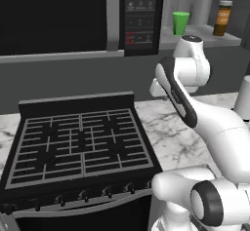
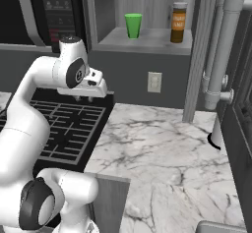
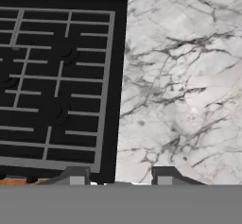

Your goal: Take the cinnamon bottle from the cabinet and place it on the dining table, next to the plate with the cupcake. Then take the chocolate from the dining counter and place it on the cupcake plate.

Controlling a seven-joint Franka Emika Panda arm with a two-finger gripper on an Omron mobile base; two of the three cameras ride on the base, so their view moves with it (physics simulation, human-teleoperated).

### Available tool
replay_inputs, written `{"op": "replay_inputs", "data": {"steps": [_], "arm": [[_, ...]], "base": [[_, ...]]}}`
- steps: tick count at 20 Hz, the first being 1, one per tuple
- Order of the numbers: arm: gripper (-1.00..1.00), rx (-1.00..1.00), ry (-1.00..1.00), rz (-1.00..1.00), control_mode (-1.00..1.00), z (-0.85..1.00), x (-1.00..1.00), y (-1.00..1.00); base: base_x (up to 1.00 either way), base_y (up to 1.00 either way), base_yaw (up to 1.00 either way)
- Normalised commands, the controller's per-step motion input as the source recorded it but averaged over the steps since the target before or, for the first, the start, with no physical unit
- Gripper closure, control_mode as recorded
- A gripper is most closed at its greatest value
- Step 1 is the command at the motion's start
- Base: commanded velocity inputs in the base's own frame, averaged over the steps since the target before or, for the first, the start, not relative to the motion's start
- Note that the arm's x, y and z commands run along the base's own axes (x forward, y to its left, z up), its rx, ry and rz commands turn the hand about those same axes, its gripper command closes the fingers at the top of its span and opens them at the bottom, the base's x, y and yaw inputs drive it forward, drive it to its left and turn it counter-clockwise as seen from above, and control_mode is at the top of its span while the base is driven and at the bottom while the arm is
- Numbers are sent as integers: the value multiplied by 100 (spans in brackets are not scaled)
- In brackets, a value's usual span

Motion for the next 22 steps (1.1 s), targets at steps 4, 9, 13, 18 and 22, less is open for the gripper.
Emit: {"op": "replay_inputs", "data": {"steps": [4,9,13,18,22], "arm": [[-100,0,0,0,-100,0,-4,1],[-100,-5,-16,-3,-100,10,0,-5],[-100,-26,-18,-20,-100,26,2,-23],[-100,-19,-24,-25,-100,74,0,-50],[-100,-5,-21,-10,-100,84,0,-59]], "base": [[0,0,0],[0,0,0],[0,0,0],[0,0,0],[0,0,0]]}}
